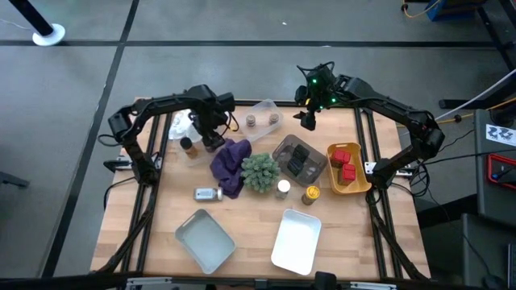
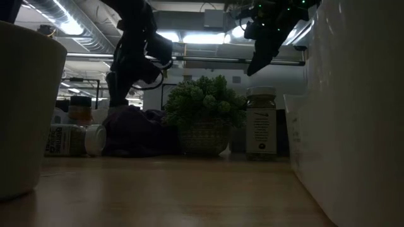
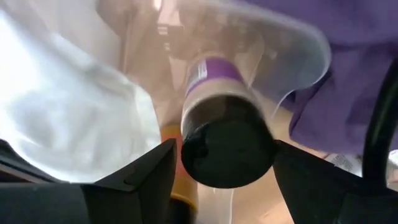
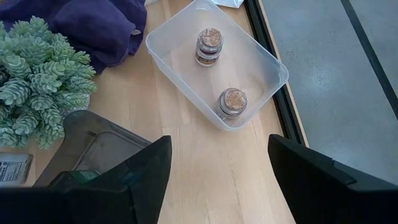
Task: Sort spices by type
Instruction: Put the black seasoning bottle into the left transparent bin, then put the right white seasoning bottle into the gray bin
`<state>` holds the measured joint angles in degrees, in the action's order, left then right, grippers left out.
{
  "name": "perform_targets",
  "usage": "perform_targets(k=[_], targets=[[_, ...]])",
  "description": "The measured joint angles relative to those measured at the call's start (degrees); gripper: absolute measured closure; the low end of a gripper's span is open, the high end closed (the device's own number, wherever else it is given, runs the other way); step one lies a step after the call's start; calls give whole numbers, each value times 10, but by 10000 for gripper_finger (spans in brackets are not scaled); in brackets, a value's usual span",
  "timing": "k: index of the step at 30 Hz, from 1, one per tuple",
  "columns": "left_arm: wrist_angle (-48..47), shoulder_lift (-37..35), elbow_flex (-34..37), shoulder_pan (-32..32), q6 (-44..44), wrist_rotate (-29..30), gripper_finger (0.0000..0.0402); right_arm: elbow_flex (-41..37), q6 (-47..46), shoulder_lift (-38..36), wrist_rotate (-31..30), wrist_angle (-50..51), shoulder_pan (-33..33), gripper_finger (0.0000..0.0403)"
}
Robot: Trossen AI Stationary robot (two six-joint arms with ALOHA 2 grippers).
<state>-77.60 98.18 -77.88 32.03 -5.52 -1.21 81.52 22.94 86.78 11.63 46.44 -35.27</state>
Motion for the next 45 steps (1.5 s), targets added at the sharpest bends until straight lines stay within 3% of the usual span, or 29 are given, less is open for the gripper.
perform_targets(k=[10,15,19,26,31,36,45], targets=[[20,-4,-74,0,30,4,158,0,-6,0,1,2,1,136],[30,-6,-119,3,45,4,159,0,-8,0,42,4,17,136],[95,-32,-133,7,48,8,158,0,-14,0,75,12,53,136],[206,-119,-132,6,62,10,158,0,-116,0,68,29,141,136],[239,-182,-83,-7,61,11,158,0,-187,0,-14,57,217,136],[301,-249,13,-28,60,10,157,0,-244,0,-107,77,297,136],[444,-325,197,-68,44,10,157,-60,-380,0,-142,33,391,136]])
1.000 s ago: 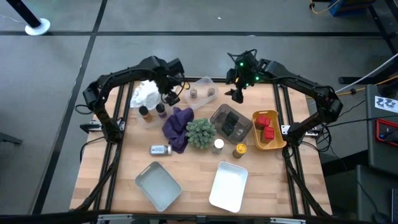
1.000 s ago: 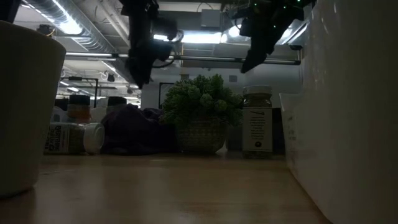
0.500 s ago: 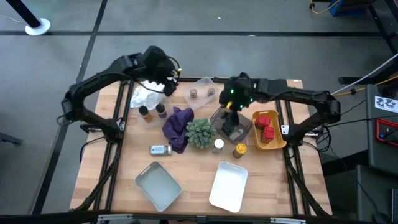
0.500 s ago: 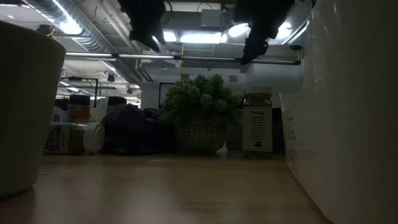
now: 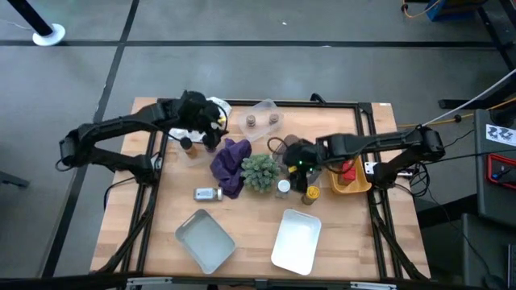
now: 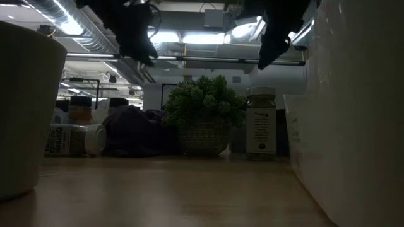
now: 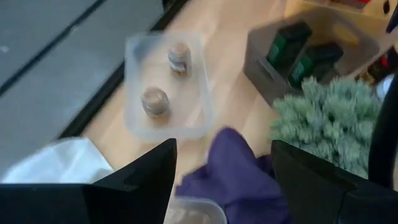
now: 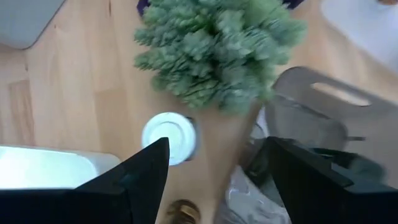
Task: Sort spices by type
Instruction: Put the right white seasoning bottle into the gray bin
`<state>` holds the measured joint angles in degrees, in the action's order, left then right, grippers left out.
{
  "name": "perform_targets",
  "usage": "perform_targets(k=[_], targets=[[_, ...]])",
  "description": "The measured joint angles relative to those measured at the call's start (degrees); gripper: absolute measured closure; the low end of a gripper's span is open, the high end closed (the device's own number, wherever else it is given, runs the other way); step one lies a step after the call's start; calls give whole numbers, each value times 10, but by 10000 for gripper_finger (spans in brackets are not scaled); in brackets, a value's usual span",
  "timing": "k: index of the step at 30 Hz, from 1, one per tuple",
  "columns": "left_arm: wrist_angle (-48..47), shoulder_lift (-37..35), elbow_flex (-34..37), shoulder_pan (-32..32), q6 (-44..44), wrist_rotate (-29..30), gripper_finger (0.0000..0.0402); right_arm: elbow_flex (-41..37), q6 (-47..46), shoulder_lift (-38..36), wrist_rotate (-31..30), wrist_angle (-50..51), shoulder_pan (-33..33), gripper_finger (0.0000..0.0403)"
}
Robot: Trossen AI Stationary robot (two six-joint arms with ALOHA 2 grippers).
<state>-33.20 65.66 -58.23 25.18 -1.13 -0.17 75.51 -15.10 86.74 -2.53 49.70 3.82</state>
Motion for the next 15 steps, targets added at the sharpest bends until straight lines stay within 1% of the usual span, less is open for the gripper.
perform_targets(k=[4,6,9,15], targets=[[19,0,38,-19,-15,0,157,-31,-33,0,-5,-43,24,136],[34,1,52,-29,-17,0,157,-46,-41,0,-28,-74,34,136],[69,1,73,-42,-18,0,157,-68,-42,0,-62,-94,45,136],[105,1,83,-66,-19,0,157,-97,-56,0,-64,-130,60,136]])
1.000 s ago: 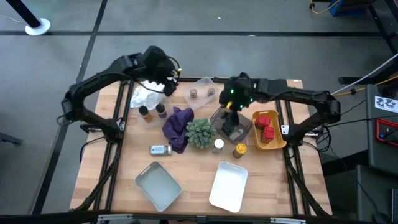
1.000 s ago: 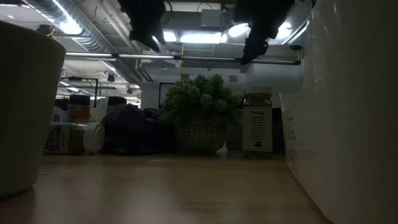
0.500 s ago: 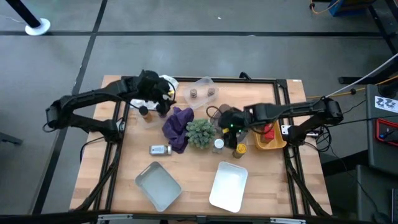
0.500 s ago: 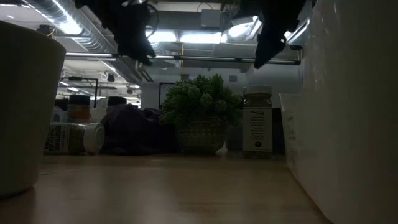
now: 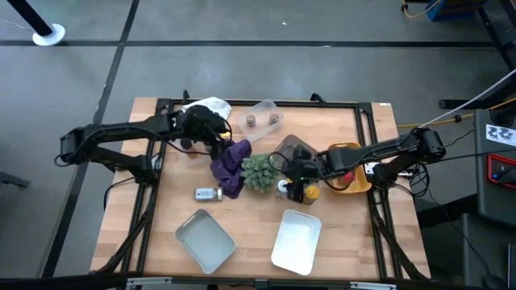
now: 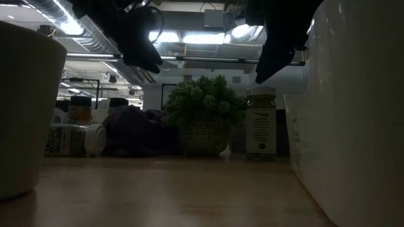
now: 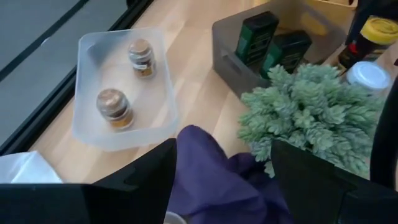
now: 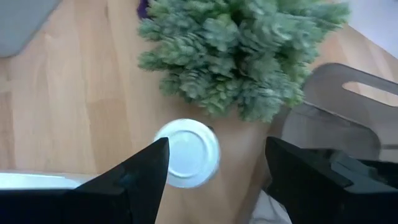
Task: Sort spices by type
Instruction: Put the right white seasoning bottle into the gray bin
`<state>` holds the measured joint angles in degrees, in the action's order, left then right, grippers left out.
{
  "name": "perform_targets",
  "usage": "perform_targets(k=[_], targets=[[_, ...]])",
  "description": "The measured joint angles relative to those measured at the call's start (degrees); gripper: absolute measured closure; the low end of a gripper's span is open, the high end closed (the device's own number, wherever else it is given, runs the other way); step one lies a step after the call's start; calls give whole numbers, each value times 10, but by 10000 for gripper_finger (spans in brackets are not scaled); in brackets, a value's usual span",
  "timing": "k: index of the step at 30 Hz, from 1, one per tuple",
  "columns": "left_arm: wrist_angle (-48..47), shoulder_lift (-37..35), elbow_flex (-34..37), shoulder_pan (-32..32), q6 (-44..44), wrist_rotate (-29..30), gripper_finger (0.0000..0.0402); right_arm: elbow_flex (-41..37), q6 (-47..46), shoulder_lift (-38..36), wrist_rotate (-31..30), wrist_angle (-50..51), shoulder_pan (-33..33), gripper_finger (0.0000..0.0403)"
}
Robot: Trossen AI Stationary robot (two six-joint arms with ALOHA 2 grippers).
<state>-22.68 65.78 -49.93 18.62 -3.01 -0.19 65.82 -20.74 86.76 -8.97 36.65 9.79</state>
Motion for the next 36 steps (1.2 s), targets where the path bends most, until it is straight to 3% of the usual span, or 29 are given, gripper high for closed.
perform_targets(k=[9,13,29,36], targets=[[14,0,0,-28,-16,0,157,-18,-2,8,-3,-43,31,136],[13,0,0,-38,-17,0,157,-19,-2,18,-33,-42,43,136],[13,1,0,-74,-17,0,157,-18,0,62,-50,-41,41,138],[12,1,0,-88,-34,0,157,-18,0,61,-43,-42,41,195]])
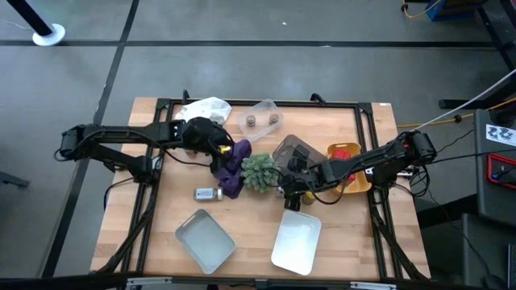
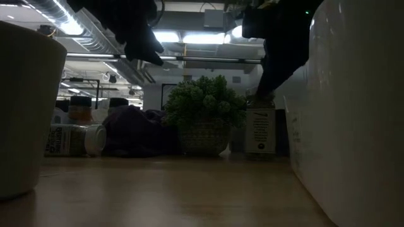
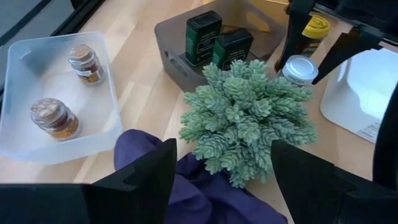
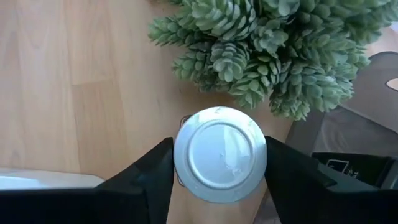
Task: Sort spices by type
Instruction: Put the right white seasoning bottle into the gray bin
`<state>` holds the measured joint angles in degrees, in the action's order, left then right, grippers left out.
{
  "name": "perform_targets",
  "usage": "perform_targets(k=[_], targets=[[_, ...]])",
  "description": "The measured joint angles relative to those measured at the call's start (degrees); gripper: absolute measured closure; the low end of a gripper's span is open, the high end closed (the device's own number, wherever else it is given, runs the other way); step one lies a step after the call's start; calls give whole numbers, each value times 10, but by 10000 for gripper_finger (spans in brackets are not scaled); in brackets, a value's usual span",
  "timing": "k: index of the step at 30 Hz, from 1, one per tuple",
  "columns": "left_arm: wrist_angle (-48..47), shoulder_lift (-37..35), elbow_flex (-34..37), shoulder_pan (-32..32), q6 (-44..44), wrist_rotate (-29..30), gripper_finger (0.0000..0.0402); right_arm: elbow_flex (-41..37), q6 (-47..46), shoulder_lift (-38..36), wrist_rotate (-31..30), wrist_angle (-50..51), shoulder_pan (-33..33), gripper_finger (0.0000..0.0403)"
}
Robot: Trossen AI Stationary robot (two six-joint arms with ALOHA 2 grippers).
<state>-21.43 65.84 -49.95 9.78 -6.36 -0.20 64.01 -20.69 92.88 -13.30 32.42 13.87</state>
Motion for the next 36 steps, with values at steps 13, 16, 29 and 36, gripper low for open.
perform_targets(k=[13,16,29,36], targets=[[2,0,0,-21,5,0,157,41,0,0,58,-11,0,194],[2,0,0,-28,4,0,157,64,1,0,77,-3,0,194],[-13,-68,0,-36,-25,0,157,159,62,0,129,-34,0,194],[-76,-174,-1,-39,-52,67,157,163,140,0,161,-173,0,194]])
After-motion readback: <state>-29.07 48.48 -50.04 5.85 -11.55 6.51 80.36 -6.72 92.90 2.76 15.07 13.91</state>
